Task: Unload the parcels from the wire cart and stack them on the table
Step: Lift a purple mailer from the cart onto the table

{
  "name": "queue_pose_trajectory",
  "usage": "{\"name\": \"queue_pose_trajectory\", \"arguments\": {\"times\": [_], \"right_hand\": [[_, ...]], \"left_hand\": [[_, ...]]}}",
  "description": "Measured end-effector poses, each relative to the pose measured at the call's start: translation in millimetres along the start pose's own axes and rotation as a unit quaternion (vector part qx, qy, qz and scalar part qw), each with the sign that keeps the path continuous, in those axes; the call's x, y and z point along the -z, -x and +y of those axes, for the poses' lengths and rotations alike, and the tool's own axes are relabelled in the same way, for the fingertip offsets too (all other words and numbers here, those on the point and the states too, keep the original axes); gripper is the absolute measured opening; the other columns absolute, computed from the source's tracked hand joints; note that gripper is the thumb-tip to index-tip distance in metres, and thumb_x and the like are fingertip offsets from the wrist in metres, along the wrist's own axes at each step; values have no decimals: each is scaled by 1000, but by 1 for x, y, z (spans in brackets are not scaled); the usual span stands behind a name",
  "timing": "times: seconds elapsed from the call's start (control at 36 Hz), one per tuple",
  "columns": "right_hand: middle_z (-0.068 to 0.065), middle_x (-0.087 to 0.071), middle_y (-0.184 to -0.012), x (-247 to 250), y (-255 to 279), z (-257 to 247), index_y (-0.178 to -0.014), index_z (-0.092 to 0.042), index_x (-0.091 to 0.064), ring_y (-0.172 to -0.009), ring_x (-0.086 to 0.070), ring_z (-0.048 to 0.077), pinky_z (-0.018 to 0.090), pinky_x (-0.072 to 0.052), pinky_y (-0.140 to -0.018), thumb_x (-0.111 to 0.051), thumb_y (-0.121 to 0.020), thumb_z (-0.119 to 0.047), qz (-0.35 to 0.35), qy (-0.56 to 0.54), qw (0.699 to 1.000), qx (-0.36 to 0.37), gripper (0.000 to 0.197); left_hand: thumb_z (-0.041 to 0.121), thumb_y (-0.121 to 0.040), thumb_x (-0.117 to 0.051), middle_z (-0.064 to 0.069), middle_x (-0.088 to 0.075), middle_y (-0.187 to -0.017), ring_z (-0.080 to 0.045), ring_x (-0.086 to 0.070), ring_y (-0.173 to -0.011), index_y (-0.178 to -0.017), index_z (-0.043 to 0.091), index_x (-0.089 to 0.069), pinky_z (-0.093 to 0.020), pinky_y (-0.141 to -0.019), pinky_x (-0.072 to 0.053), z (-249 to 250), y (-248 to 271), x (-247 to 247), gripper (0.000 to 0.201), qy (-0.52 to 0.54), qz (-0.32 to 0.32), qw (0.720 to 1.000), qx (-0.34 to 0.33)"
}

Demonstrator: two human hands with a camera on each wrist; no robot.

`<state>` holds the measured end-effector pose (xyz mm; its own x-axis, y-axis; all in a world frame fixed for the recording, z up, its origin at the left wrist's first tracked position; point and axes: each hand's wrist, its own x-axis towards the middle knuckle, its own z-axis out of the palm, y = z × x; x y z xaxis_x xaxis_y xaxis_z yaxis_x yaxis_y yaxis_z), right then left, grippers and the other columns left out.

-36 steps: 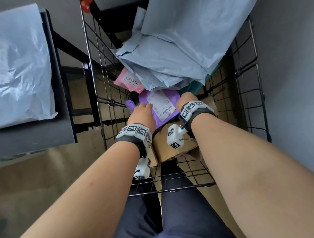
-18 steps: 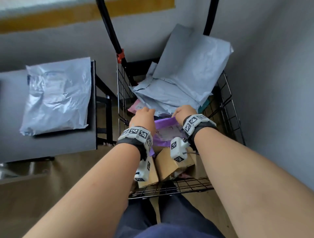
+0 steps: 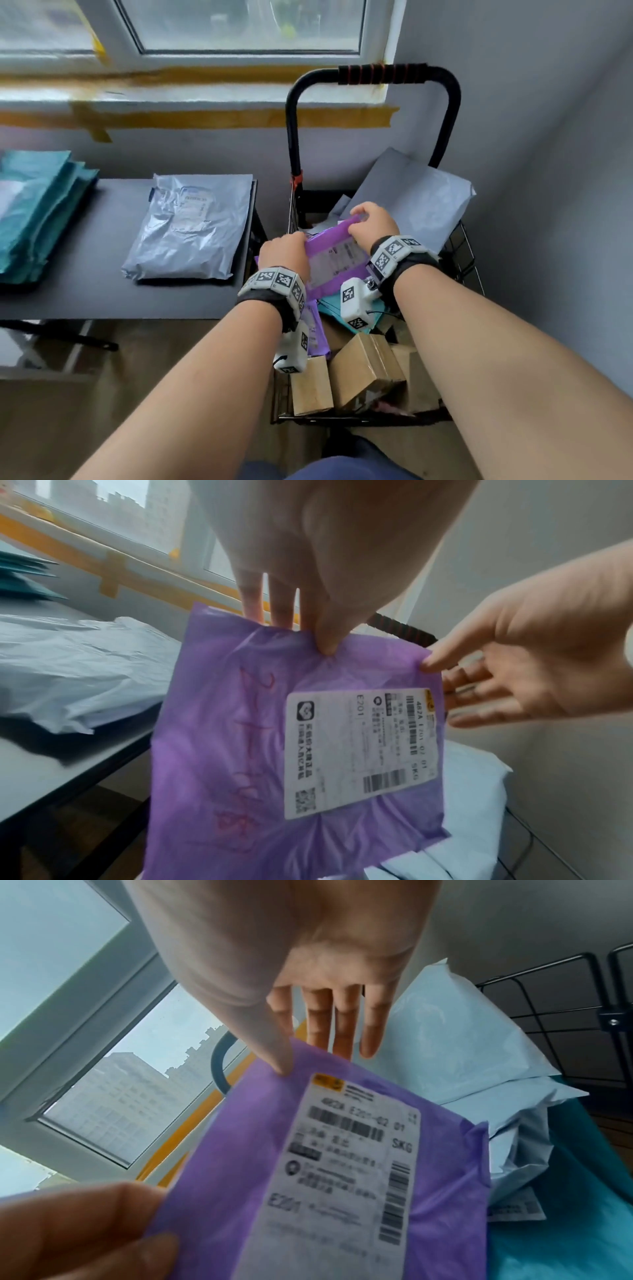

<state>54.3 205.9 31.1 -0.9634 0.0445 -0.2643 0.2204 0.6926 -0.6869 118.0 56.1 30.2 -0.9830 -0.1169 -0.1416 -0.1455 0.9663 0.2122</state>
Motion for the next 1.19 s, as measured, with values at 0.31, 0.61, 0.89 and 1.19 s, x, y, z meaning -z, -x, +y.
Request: {"name": "queue_pose_trajectory", "arguments": {"times": [0.31,0.61,0.89,1.19], "right_hand": [[10,-62,-107,-93,58,-68,-109,-14,-59,-101,-58,29,29,-41,-79,-60,-87,-25,-25,0,999,-35,24],[12,-71,-91,-258,152,-170,-64,-20,-56,-79,-63,26,37,-52,-77,-66,-82,-24,-158,9,987,18,21],[8,-60,-67,-355,200,-244,-64,-16,-51,-71,-60,26,42,-52,-75,-69,-77,-9,-212,-17,976,39,24],[12,-52,-67,-441,187,-322,-68,-15,-45,-52,-57,26,54,-58,-69,-55,-83,1,-247,-75,966,13,24]], "left_hand": [[10,-94,-39,-15,-62,-114,-35,-57,-108,-115,11,-55,-38,-88,-42,-148,47,48,26,234,90,949,193],[9,-95,-41,-17,-62,-116,-32,-56,-107,-110,3,-59,-30,-82,-39,-328,123,72,24,355,144,884,268],[15,-93,-47,-12,-64,-116,-29,-58,-106,-111,9,-61,-28,-83,-40,-453,182,88,23,351,153,862,332],[19,-86,-55,-11,-62,-118,-33,-59,-106,-121,14,-52,-34,-89,-46,-540,177,94,36,321,111,859,383]]}}
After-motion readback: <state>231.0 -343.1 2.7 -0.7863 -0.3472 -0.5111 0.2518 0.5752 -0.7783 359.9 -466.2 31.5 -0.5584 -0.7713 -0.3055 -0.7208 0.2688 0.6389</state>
